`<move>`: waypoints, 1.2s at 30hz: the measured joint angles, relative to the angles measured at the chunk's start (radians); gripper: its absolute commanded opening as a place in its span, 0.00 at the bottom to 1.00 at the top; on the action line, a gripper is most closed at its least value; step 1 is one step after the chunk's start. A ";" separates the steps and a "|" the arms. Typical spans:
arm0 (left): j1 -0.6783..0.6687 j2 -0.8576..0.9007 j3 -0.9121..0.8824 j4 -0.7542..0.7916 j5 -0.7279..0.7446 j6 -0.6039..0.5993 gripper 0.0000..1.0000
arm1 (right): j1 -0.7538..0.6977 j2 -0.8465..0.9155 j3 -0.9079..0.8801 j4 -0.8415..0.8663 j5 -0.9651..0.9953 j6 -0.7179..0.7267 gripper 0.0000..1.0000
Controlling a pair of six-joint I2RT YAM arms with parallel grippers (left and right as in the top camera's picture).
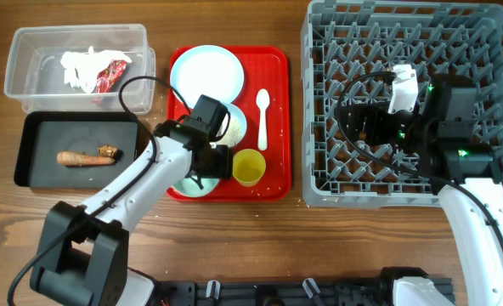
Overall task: Sort waste into correct bins and load items into the dishwasher rack
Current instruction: 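Return the green bowl to the red tray with the left gripper, then grasp the rice bowl with the left gripper and pour rice onto black tray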
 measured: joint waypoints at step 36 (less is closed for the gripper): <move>-0.014 0.280 0.182 0.212 0.043 0.432 0.05 | 0.000 0.001 0.000 0.002 0.000 0.015 1.00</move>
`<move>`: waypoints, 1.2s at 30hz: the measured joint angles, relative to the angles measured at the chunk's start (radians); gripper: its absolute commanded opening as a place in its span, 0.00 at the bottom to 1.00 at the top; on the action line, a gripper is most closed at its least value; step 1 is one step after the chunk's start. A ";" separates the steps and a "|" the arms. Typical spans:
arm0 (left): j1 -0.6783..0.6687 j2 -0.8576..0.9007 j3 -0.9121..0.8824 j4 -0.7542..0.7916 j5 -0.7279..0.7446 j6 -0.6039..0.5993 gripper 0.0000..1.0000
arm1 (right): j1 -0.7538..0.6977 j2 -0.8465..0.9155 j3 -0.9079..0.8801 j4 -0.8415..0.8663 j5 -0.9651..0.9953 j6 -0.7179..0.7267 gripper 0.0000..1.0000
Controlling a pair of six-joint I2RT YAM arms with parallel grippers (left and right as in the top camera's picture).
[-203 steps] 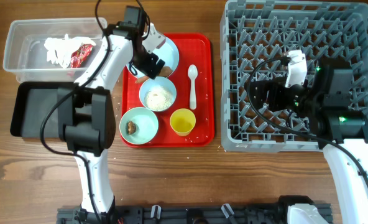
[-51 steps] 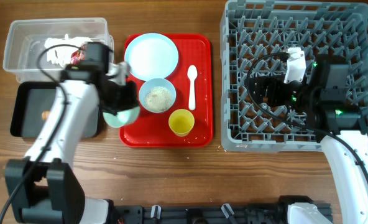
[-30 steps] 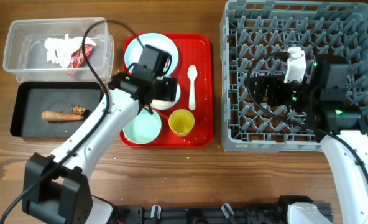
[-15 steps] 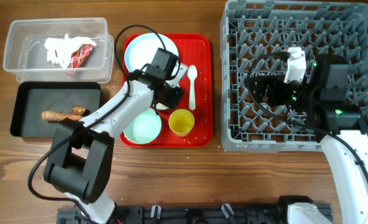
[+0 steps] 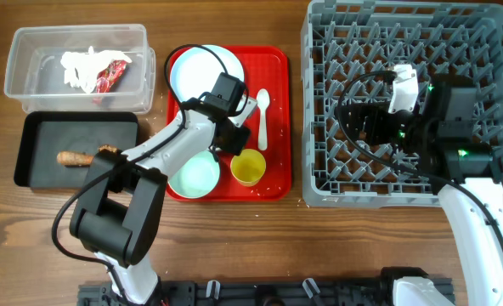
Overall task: Sort waste into correct bins and load items into the dishwasher rack
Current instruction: 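Grasp the rice bowl with the left gripper and pour rice onto black tray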
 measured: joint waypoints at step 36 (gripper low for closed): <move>1.167 0.037 0.049 -0.270 1.327 -0.041 0.04 | 0.000 0.000 0.000 0.012 0.000 0.000 1.00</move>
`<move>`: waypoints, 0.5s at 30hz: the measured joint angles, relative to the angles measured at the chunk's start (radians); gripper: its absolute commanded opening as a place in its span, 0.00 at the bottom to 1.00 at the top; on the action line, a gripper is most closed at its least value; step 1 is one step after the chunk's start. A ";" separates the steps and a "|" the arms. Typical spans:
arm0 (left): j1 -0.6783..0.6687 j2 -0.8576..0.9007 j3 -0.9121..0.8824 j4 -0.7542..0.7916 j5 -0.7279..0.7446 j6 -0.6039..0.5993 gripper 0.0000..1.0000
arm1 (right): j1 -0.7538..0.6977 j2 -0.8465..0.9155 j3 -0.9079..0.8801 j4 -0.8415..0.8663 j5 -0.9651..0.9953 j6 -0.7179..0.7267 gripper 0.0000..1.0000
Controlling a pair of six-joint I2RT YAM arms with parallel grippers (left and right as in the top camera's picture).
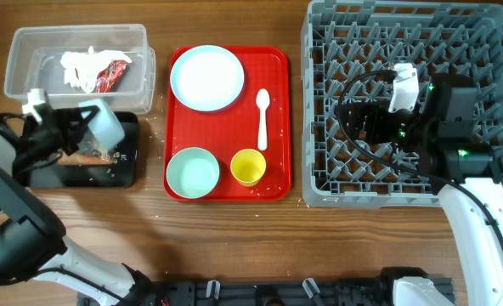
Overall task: Sort waste into correct bins and load items into the dishwasher rack
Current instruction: 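Grasp the rice bowl with the left gripper and pour rice onto black tray, then set the empty bowl back on the red tray with the left gripper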
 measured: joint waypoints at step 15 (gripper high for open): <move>0.072 0.000 0.000 -0.087 0.139 -0.100 0.04 | 0.000 0.000 0.000 0.000 0.000 0.000 1.00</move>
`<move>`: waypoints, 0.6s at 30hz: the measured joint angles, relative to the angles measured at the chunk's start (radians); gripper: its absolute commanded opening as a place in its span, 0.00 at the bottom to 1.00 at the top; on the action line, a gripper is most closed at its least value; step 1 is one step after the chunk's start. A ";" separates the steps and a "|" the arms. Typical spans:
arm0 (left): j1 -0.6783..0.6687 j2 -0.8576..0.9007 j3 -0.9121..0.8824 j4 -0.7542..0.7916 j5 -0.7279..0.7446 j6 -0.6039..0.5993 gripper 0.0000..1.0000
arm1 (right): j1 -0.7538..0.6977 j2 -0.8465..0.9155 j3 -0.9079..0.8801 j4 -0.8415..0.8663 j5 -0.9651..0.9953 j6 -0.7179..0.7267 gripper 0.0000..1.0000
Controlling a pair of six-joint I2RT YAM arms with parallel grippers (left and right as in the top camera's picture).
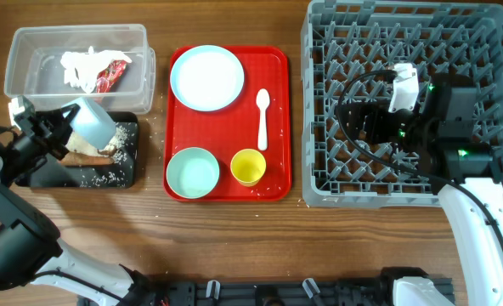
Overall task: Sort waste into correct bins and load items into the dishwasher rack
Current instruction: 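Set the empty bowl back on the red tray with the left gripper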
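My left gripper (67, 129) is shut on a pale blue cup (91, 121), which it holds tipped over the black tray (32, 174). White grains lie scattered on that tray, around a carrot-like scrap (88, 154). The red tray (277, 119) carries a white plate (206, 77), a white spoon (262, 119), a green bowl (193, 172) and a yellow cup (249, 167). My right gripper (358, 127) hovers over the grey dishwasher rack (319, 183); its fingers look open and empty.
A clear plastic bin (18, 59) holding crumpled tissue (81, 66) and a red wrapper (109, 75) stands behind the black tray. A few grains lie on the wooden table between the two trays.
The tipped cup has shifted slightly left and back over the black tray. More white grains now lie spread across the tray's right half. The right arm has not moved.
My left gripper was at the pale cup on the red tray, beside the yellow cup. Then it was still over the red tray near the spoon. Later it held the cup tilted over the black tray, where grains lay, and now more have gathered.
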 measured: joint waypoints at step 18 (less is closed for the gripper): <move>-0.982 -0.154 0.007 0.288 -0.960 -0.080 0.04 | 0.000 0.005 0.000 0.014 0.003 0.000 1.00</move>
